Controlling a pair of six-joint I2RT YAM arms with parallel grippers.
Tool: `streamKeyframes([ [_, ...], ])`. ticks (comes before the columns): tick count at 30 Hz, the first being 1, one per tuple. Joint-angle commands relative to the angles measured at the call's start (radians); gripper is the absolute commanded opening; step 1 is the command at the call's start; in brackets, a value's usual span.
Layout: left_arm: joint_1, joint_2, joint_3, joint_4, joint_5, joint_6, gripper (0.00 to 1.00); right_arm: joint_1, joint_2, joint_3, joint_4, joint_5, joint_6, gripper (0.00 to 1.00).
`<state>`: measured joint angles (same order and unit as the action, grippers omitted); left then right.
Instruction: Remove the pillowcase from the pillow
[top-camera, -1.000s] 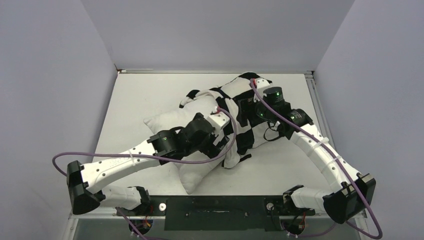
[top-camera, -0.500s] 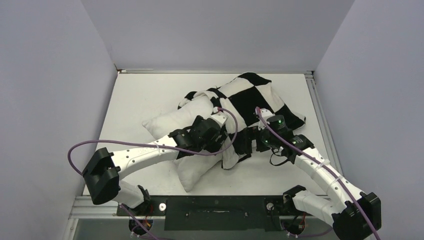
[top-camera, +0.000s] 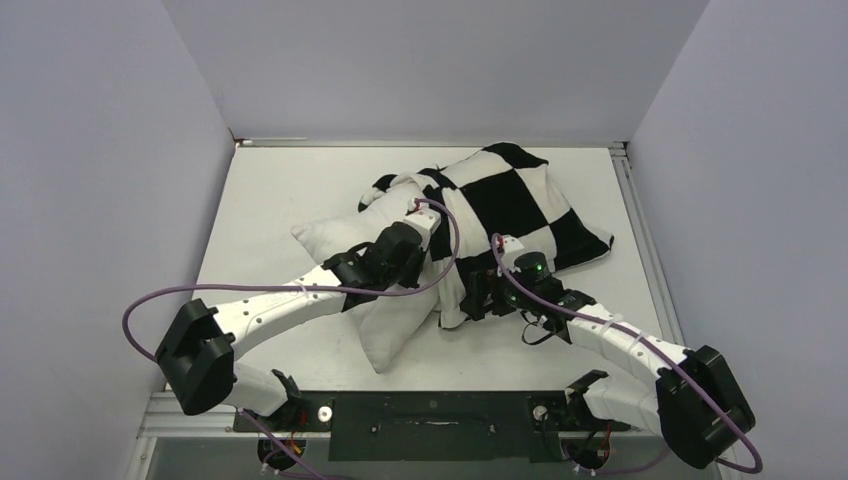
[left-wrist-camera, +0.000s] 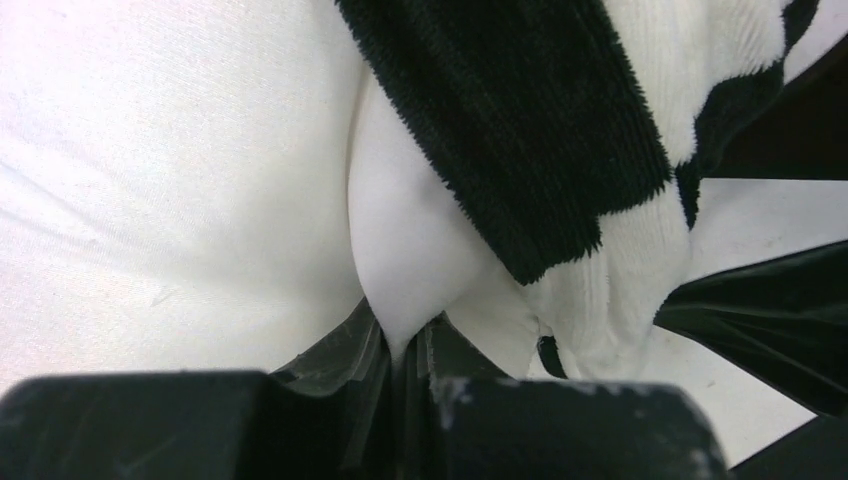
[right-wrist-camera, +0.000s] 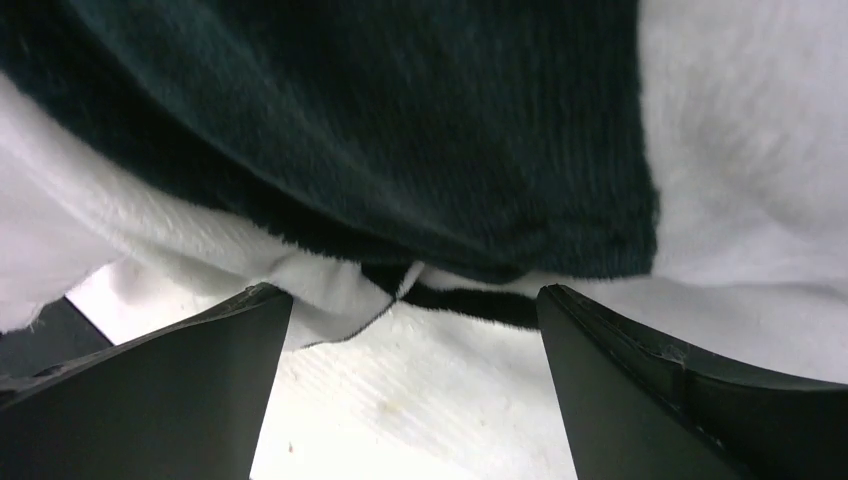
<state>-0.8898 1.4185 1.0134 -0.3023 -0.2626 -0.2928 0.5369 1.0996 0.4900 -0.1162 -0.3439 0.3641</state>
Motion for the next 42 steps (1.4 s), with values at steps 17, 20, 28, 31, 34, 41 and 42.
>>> streamKeyframes([
  [17,0.012,-0.09,0.115,0.003,0.262,-0.042,0.0,0.034,0.205,-0.061,0.771,0.042,0.007,0.73],
  [20,0.014,-0.09,0.149,0.002,0.309,-0.05,0.0,0.034,0.208,-0.036,0.763,0.062,-0.013,0.53],
  [28,0.088,-0.12,0.261,-0.134,0.27,0.021,0.0,-0.008,0.103,0.015,0.56,0.186,-0.118,0.05],
  [31,0.153,-0.139,0.301,-0.181,0.28,0.055,0.0,-0.075,0.039,0.038,0.461,0.234,-0.133,0.05],
  [34,0.228,-0.146,0.356,-0.239,0.317,0.083,0.0,-0.155,0.005,0.085,0.358,0.273,-0.153,0.05],
  [41,0.371,-0.165,0.481,-0.355,0.397,0.143,0.0,-0.364,-0.006,0.246,0.191,0.326,-0.12,0.05],
  [42,0.39,-0.168,0.494,-0.369,0.414,0.15,0.0,-0.389,-0.002,0.27,0.176,0.328,-0.108,0.05],
])
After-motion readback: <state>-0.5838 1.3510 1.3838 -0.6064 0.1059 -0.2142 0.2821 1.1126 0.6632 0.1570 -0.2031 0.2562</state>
